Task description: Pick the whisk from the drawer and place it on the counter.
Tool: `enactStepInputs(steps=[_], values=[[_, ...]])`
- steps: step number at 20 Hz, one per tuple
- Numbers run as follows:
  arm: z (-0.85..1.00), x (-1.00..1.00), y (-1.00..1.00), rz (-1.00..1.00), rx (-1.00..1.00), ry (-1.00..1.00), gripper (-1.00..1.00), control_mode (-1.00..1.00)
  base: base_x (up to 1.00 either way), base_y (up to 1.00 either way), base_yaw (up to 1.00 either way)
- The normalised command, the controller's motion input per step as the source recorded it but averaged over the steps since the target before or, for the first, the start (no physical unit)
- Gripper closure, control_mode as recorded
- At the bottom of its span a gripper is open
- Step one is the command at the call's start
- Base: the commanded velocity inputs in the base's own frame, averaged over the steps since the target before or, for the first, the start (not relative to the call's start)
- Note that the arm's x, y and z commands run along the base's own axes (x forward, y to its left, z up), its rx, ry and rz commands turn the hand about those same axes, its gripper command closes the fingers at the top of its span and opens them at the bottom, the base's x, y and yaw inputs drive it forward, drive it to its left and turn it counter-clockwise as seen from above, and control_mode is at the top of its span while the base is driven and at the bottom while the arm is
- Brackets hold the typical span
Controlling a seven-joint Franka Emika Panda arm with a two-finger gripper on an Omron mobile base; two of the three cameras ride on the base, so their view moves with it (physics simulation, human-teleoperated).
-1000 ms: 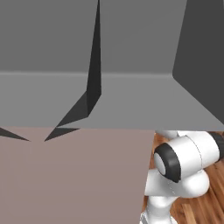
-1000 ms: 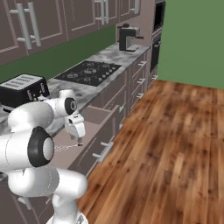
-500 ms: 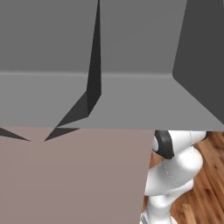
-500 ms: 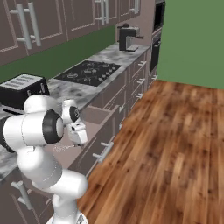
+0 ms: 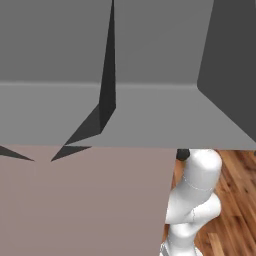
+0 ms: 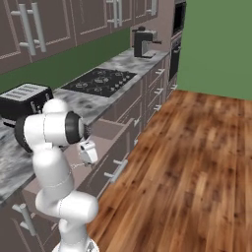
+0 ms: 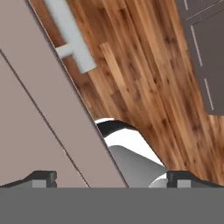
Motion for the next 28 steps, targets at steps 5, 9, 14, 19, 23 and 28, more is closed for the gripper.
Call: enactStepInputs(steps=[5,9,14,19,23,28], values=[[-0.53,0.41,0.00,0.01,-0.08,0.00,-1.00,-1.00,0.00,0.00,0.00],[-0.60,0.29,-0.08,0.03,-0.08,0.00,-1.00,-1.00,0.00,0.00,0.00],[-0.62,-0.24,-0.92,0.00,0.00,0.00,-1.00,-1.00,0.00,0.00,0.00],[-0.67,-0.64,-1.00,0.00,0.05,0.00,-1.00,-1.00,0.00,0.00,0.00],[-0.71,-0.78,-1.00,0.00,0.10,-0.01,-1.00,-1.00,0.00,0.00,0.00],[-0.30,-0.71,-1.00,0.00,0.15,-0.10,-1.00,-1.00,0.00,0.00,0.00]])
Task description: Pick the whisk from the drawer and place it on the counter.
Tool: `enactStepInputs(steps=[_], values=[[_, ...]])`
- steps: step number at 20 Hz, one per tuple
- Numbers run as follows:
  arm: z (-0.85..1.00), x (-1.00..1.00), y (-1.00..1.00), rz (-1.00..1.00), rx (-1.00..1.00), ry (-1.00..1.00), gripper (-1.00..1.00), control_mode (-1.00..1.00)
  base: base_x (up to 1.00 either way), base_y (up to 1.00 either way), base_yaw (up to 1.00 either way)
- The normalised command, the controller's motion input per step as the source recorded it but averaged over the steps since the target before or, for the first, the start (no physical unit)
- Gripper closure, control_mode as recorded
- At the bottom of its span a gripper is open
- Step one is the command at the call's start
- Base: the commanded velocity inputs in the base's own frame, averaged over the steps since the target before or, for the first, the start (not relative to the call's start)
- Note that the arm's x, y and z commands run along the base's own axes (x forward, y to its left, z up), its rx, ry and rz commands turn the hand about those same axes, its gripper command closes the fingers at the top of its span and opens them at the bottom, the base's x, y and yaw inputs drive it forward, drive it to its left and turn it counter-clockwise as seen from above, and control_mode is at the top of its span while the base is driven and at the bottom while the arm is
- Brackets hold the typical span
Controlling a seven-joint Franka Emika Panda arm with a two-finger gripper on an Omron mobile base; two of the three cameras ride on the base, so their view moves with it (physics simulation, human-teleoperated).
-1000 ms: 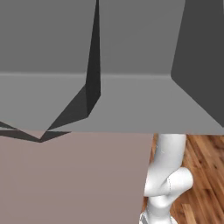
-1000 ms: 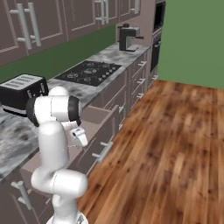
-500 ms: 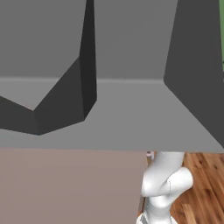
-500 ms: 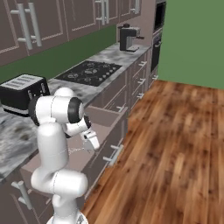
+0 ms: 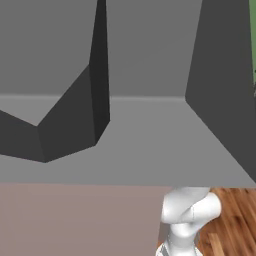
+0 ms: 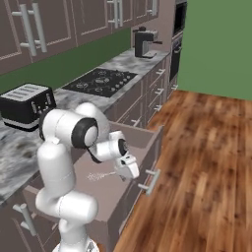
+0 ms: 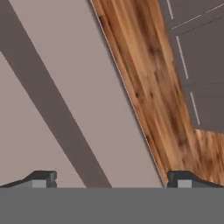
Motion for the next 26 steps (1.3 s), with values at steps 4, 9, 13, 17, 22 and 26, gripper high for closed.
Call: enactStepInputs(steps=[4,9,13,17,22,26], values=[[0.74,-0.13,-0.83,0.07,0.23,-0.21,-1.00,-1.00,0.00,0.00,0.00],[1.00,0.16,-0.08,0.05,0.21,-0.25,-1.00,-1.00,0.00,0.00,0.00],[1.00,0.52,0.20,0.02,0.16,-0.21,-1.00,-1.00,0.00,0.00,0.00],[0.68,0.45,0.37,0.00,0.16,-0.22,-1.00,-1.00,0.00,0.00,0.00],[-0.04,0.09,0.40,-0.01,0.17,-0.18,-1.00,-1.00,0.00,0.00,0.00],[-0.29,0.03,0.39,-0.06,0.15,-0.06,-1.00,-1.00,0.00,0.00,0.00]])
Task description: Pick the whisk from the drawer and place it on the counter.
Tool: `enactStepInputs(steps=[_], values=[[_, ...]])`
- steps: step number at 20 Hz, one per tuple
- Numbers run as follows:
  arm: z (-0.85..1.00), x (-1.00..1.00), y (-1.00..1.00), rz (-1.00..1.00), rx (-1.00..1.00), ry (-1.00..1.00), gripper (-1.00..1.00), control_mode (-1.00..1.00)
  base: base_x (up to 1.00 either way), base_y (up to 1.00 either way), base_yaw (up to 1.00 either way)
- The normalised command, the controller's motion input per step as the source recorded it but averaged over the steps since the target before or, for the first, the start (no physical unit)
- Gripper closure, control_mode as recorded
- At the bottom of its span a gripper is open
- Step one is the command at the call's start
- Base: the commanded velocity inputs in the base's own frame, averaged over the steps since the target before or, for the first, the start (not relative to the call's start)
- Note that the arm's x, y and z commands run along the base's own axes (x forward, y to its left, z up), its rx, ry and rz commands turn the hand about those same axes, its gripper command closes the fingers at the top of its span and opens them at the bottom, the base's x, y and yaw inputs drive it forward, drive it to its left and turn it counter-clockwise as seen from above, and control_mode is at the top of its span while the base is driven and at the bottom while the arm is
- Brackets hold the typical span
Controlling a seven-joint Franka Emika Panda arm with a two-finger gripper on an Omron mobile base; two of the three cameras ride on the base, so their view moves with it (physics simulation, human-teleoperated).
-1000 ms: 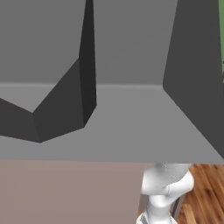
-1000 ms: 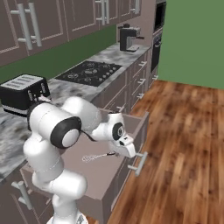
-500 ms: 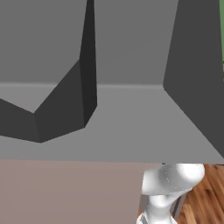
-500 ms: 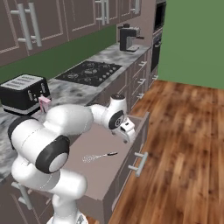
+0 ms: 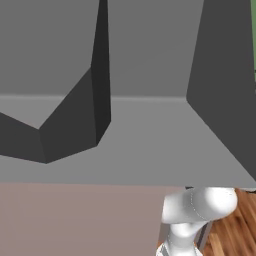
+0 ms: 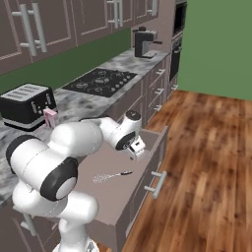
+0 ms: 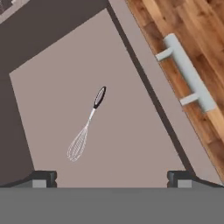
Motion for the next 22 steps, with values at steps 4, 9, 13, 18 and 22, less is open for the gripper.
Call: enactStepInputs(steps=[4,9,13,18,22], values=[[-0.44,0.15,0.62,-0.11,0.03,0.00,-1.00,-1.00,0.00,0.00,0.00],[-0.47,0.37,0.68,-0.06,0.00,0.03,-1.00,-1.00,0.00,0.00,0.00],[-0.57,0.24,0.18,0.00,0.00,0.06,-1.00,-1.00,0.00,0.00,0.00],[-0.68,0.10,0.03,0.00,0.00,0.04,-1.00,-1.00,0.00,0.00,0.00],[-0.57,0.25,0.38,0.00,-0.01,0.01,-1.00,-1.00,0.00,0.00,0.00]])
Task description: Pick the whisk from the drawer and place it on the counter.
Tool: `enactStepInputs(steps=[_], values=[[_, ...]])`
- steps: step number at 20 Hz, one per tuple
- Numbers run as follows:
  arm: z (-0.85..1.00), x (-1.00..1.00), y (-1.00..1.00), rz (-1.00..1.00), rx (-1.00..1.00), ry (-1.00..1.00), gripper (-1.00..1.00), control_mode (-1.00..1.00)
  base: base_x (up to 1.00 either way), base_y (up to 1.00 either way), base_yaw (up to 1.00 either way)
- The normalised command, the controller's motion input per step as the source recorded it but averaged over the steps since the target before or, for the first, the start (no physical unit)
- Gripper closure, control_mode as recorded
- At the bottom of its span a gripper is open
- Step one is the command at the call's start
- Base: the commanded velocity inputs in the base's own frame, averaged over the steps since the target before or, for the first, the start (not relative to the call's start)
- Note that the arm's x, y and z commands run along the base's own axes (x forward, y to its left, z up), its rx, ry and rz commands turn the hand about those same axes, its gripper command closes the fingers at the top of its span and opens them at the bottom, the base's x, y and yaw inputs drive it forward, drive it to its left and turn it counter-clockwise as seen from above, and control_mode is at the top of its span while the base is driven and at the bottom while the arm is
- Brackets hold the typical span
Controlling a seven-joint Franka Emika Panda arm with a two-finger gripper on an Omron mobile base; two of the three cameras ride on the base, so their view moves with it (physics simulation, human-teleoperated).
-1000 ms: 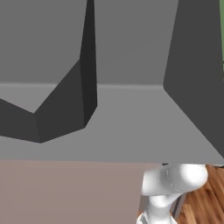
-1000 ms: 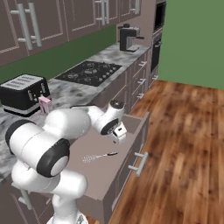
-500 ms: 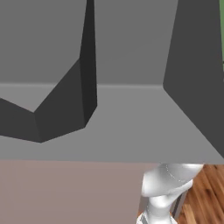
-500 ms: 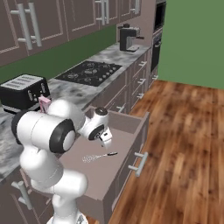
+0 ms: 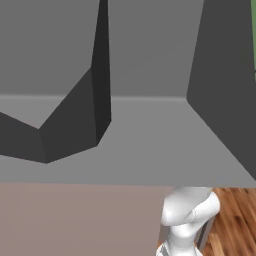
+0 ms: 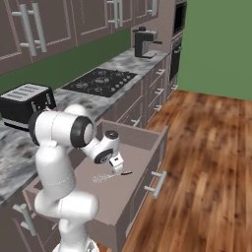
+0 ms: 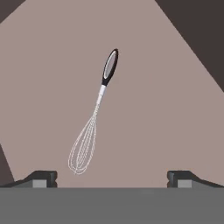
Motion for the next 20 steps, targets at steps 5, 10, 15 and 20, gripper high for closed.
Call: enactStepInputs(steps=[5,10,15,20], values=[[-0.47,0.38,0.63,0.00,-0.03,0.00,-1.00,-1.00,0.00,0.00,0.00],[-0.59,0.21,0.26,0.00,-0.03,0.05,-1.00,-1.00,0.00,0.00,0.00],[-0.54,0.19,0.01,0.00,-0.02,0.10,-1.00,-1.00,0.00,0.00,0.00],[-0.45,0.27,0.11,0.00,-0.01,0.04,-1.00,-1.00,0.00,0.00,0.00]])
